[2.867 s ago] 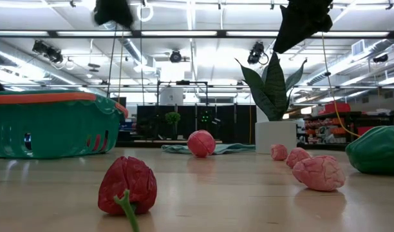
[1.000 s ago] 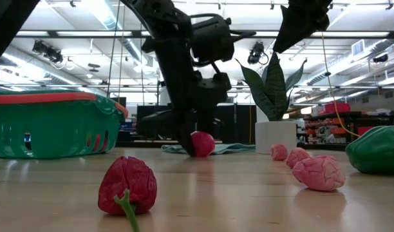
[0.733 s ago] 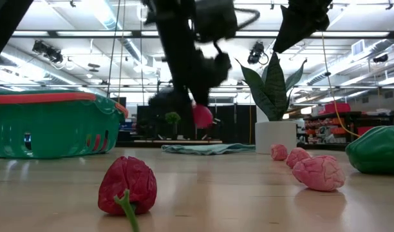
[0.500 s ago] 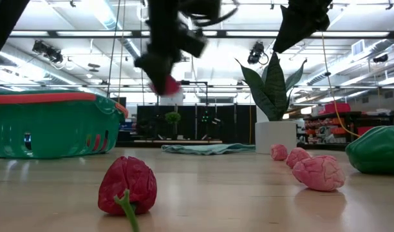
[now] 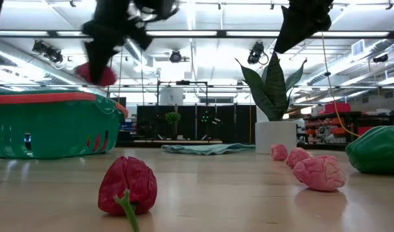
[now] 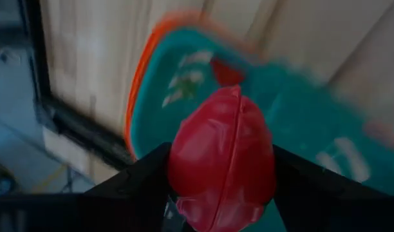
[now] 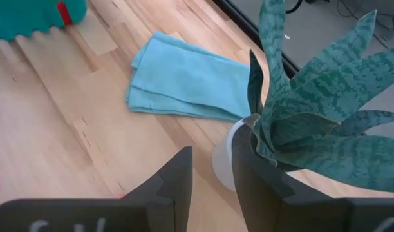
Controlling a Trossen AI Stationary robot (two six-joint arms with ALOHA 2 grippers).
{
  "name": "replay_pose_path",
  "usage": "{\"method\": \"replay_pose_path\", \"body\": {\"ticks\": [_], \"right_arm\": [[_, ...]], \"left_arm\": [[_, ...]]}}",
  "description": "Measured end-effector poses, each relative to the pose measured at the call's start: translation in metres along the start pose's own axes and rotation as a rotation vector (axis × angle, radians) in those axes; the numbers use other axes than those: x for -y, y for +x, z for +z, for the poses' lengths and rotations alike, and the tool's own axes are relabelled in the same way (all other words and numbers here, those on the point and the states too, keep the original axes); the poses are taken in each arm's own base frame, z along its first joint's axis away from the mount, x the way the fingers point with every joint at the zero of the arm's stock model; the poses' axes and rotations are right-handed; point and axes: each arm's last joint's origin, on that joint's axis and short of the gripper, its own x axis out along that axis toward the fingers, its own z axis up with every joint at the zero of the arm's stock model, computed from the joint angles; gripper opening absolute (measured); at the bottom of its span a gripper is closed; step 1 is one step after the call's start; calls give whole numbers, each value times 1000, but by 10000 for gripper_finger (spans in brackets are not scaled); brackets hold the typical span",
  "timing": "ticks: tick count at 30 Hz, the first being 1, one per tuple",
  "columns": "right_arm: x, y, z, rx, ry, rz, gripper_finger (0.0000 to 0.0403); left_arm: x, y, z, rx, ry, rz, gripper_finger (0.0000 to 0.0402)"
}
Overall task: Pick and placing Produce into tupperware
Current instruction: Put the dragonfruit into the blue basket, then put the pink peach into the blue basket
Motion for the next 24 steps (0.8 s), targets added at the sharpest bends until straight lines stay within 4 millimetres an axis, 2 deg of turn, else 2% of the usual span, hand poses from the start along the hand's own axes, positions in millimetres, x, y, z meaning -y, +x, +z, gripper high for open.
{"method": "replay_pose_path", "body": {"ticks": [6, 12, 17, 24], "right_arm": [[0, 0, 0, 2, 2, 1, 118], [0, 0, 0, 4, 4, 1, 118], [0, 0, 1, 6, 6, 2, 118], [0, 0, 1, 7, 8, 3, 118]], "left_arm": [[-14, 37, -41, -83, -103, -50, 230], [-3, 71, -47, 107, -94, -232, 252], [0, 80, -46, 144, -99, -229, 266], [-3, 75, -46, 137, -89, -185, 266]]}}
